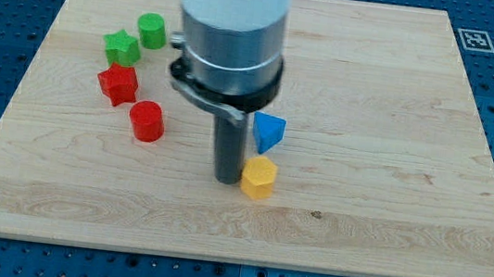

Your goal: Place the red circle above the blue triangle

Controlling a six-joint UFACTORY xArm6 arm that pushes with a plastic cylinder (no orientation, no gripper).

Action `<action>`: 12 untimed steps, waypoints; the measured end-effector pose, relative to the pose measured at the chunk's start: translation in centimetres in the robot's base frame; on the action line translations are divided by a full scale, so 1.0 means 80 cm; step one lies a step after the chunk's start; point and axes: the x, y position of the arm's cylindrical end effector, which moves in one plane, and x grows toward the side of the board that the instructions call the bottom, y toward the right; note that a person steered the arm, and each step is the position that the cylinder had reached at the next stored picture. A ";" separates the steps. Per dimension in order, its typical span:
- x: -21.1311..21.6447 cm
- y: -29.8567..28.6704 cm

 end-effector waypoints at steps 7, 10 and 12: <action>-0.041 -0.108; -0.069 -0.177; -0.088 -0.160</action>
